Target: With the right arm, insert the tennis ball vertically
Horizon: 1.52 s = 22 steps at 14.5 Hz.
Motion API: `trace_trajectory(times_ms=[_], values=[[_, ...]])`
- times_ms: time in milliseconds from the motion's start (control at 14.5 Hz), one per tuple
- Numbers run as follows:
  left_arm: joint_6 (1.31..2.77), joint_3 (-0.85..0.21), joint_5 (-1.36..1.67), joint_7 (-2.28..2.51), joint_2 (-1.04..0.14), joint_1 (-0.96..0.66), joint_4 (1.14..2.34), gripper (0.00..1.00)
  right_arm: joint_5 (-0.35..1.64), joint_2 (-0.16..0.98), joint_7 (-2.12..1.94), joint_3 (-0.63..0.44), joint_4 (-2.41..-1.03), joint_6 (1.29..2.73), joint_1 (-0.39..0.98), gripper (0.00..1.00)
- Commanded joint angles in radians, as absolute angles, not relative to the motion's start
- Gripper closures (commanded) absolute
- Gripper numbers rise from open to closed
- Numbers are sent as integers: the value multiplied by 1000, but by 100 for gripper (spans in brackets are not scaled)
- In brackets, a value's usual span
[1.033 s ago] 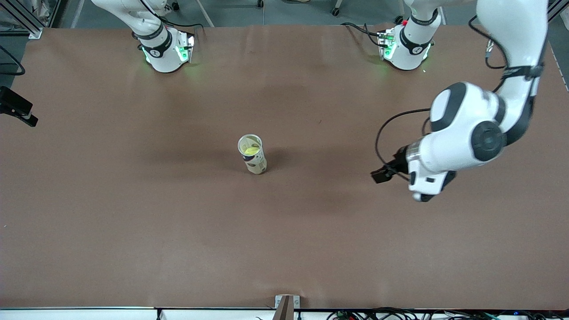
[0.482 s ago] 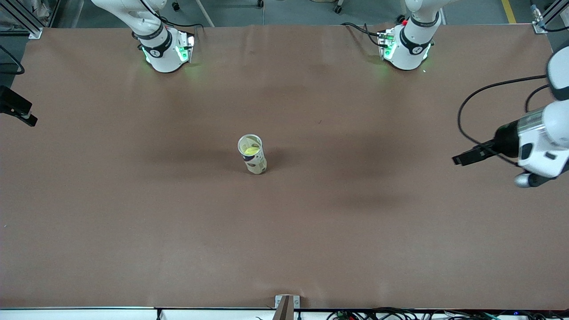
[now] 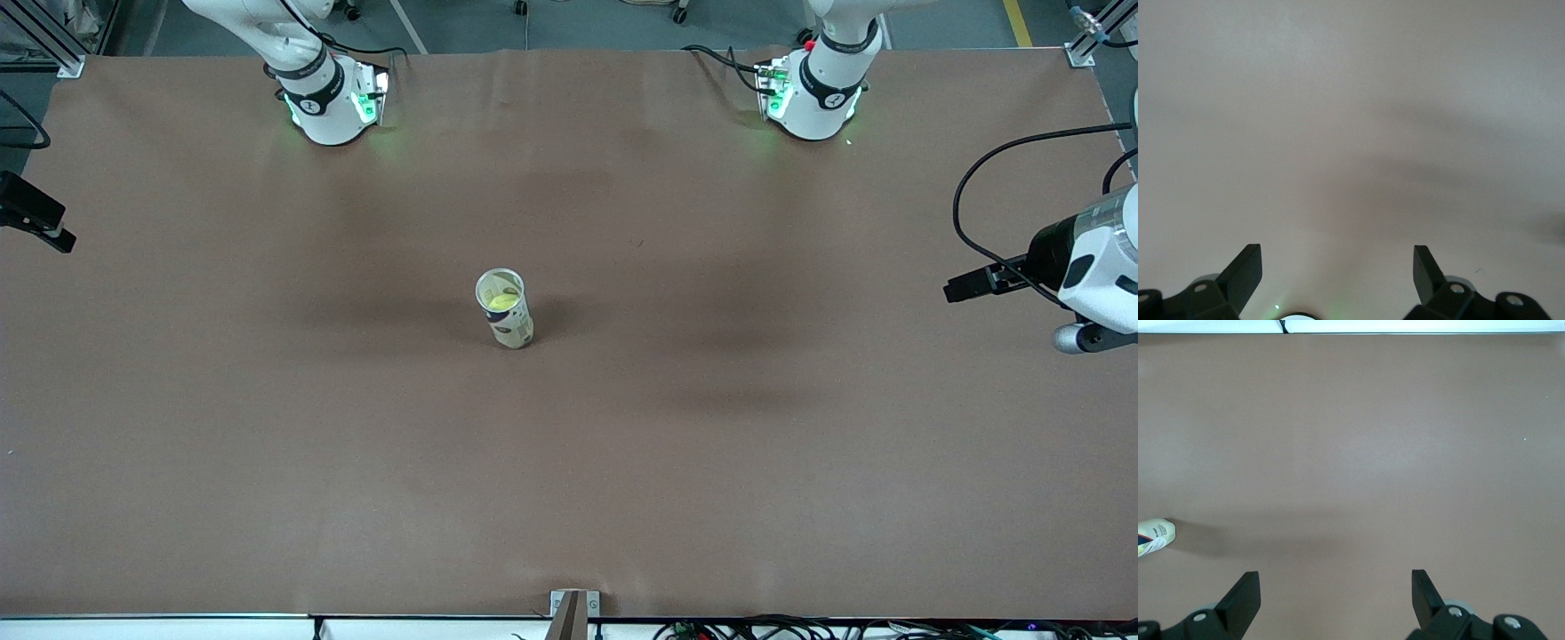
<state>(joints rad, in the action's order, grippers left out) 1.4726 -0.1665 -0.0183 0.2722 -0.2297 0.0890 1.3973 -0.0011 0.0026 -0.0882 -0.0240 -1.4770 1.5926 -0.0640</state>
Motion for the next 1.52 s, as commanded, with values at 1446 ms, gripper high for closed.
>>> trace_trajectory(times_ms=[1446], values=[[1456, -46, 20, 118, 127, -28, 1597, 0, -6, 3, -80, -18, -1468, 1585, -60, 0]])
